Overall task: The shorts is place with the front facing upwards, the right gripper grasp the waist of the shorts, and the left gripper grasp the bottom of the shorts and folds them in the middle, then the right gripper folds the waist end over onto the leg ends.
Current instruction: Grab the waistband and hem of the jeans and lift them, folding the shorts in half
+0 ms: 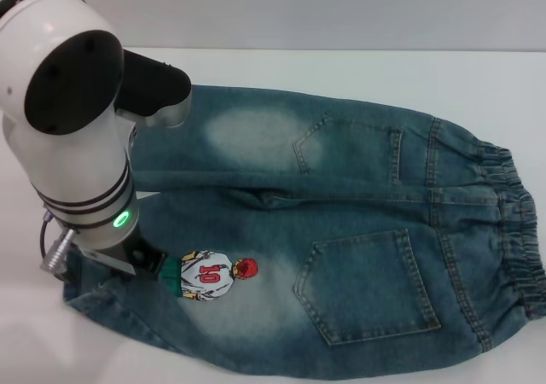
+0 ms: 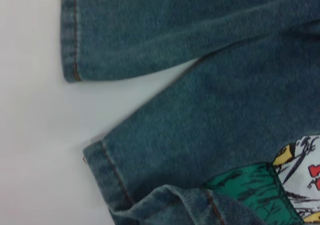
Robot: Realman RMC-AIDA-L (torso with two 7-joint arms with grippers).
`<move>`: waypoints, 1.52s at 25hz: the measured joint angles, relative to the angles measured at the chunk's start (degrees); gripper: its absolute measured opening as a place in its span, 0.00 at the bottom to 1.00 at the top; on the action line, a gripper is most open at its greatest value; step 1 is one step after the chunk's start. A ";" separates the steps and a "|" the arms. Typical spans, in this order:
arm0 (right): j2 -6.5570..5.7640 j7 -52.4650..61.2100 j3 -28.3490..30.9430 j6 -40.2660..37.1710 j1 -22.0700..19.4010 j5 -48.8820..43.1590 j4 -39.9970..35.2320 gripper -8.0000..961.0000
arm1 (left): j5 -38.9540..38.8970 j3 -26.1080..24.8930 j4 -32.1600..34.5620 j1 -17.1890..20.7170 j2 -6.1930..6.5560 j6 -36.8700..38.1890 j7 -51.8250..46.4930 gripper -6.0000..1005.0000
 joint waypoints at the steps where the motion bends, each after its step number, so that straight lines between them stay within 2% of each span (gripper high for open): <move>1: 0.00 -0.13 -0.01 -0.13 0.14 0.02 -0.54 0.78 | 0.00 0.00 0.00 0.00 0.00 0.00 0.00 0.05; 15: -0.50 -3.67 -0.24 -1.45 4.63 -0.28 -7.63 0.78 | -0.13 0.06 -0.31 0.13 -0.14 1.22 0.26 0.06; 25: -0.59 -5.96 -0.13 -1.37 7.08 0.05 -10.19 0.78 | -0.83 0.21 -1.21 0.32 -0.24 2.26 -0.08 0.06; 32: -0.48 -8.47 0.08 0.61 6.84 1.14 -8.54 0.78 | -1.14 0.28 -1.23 0.38 -0.23 2.26 -0.16 0.07; 38: -0.51 -10.67 0.36 2.40 6.85 3.42 -8.39 0.61 | -1.27 0.36 -1.23 0.36 -0.22 2.27 -0.17 0.07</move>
